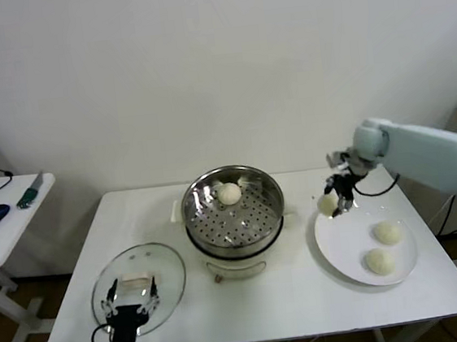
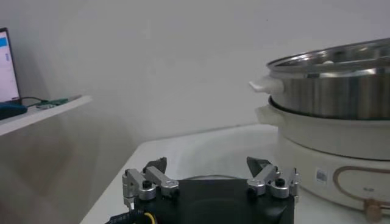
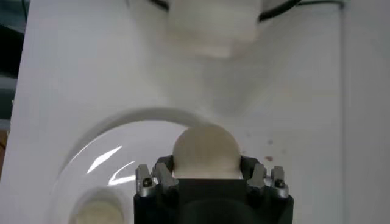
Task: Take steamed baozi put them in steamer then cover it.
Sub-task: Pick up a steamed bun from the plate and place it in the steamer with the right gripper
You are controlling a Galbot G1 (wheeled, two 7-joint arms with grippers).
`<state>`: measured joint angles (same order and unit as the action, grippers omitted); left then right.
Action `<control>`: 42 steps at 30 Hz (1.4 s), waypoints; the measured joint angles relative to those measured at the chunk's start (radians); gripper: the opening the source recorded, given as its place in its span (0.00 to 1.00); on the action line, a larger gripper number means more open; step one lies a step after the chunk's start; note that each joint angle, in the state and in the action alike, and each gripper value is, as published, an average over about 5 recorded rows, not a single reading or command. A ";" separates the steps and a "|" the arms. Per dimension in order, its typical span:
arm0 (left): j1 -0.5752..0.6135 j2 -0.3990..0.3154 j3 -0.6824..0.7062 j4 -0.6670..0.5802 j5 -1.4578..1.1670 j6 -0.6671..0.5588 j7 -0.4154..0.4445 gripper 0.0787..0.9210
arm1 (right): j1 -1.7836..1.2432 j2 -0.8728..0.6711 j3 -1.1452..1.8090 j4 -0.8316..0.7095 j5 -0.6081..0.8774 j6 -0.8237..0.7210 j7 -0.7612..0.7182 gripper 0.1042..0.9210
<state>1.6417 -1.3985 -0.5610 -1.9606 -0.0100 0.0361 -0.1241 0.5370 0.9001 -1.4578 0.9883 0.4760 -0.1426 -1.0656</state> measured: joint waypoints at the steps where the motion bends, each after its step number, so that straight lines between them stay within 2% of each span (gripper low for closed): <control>1: -0.001 -0.002 0.003 0.000 0.000 0.000 0.000 0.88 | 0.034 0.012 -0.022 -0.001 0.028 -0.001 -0.002 0.72; 11: 0.003 -0.004 0.017 -0.021 -0.004 -0.002 0.008 0.88 | 0.242 0.181 -0.145 -0.015 0.284 -0.039 0.007 0.72; 19: 0.019 0.008 0.010 -0.040 -0.005 -0.005 0.029 0.88 | 0.258 0.350 -0.165 -0.045 0.404 -0.080 0.036 0.73; 30: 0.017 0.017 -0.001 -0.055 -0.005 -0.006 0.044 0.88 | 0.164 0.527 -0.169 -0.082 0.440 -0.119 0.078 0.73; 42: 0.014 0.017 -0.010 -0.051 -0.011 -0.008 0.046 0.88 | 0.048 0.605 -0.165 -0.114 0.410 -0.130 0.107 0.74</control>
<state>1.6562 -1.3815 -0.5712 -2.0114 -0.0210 0.0283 -0.0777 0.5846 1.5048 -1.6230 0.8747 0.8858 -0.2728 -0.9590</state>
